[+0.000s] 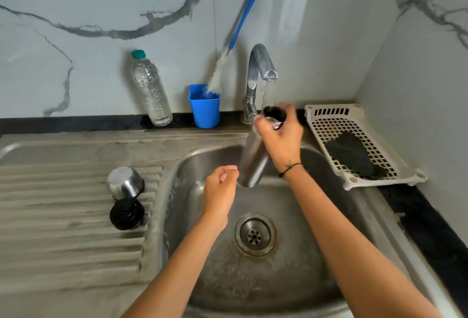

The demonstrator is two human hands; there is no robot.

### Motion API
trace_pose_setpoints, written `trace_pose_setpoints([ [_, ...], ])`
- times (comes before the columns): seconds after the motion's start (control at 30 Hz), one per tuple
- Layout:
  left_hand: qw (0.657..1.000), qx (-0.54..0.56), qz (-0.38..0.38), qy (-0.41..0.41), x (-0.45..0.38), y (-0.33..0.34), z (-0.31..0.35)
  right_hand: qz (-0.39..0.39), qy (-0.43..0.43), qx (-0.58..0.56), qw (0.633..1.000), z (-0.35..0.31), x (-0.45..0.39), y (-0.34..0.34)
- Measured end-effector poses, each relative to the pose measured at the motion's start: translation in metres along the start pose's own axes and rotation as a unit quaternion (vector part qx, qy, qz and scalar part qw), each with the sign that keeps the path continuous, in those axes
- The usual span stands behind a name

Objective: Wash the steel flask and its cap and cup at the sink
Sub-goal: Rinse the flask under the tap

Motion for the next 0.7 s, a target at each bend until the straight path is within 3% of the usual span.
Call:
trace_pose_setpoints([
  [0.1,1.0,-0.02,-0.009,0.006,0.005,0.002,0.004,-0.111,0.039,0.056,0.992,0.019,0.025,0.019],
  [0.27,1.0,-0.01,0.009,0.009,-0.003,-0.007,0.006,0.009,-0.018,0.015,1.0,-0.006,0.006,0.001],
  [0.4,0.999,0.001,0.028,-0.043,-0.002,-0.011,-0.008,-0.098,0.058,0.048,0.992,0.014,0.026,0.018],
  [0.57,0.981,0.043,0.006,-0.191,0.006,-0.01,-0.037,0.013,0.138,-0.086,0.987,0.013,0.045,-0.016],
  [0.63,0.975,0.071,0.011,-0.211,0.01,-0.009,-0.042,0.09,0.212,-0.186,0.955,0.017,0.051,-0.028],
  [0.7,0.979,0.088,0.029,-0.18,0.008,-0.01,-0.037,0.162,0.291,-0.264,0.905,0.026,0.058,-0.035],
])
Point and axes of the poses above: each hand's wrist, its own x-axis away from the middle knuckle, its own y-axis out of the palm, z = x × y, the point moved 4 cm from there along -x, towards the middle knuckle, and after that the axes turned 6 degrees about -y, right-handed, at the moved point
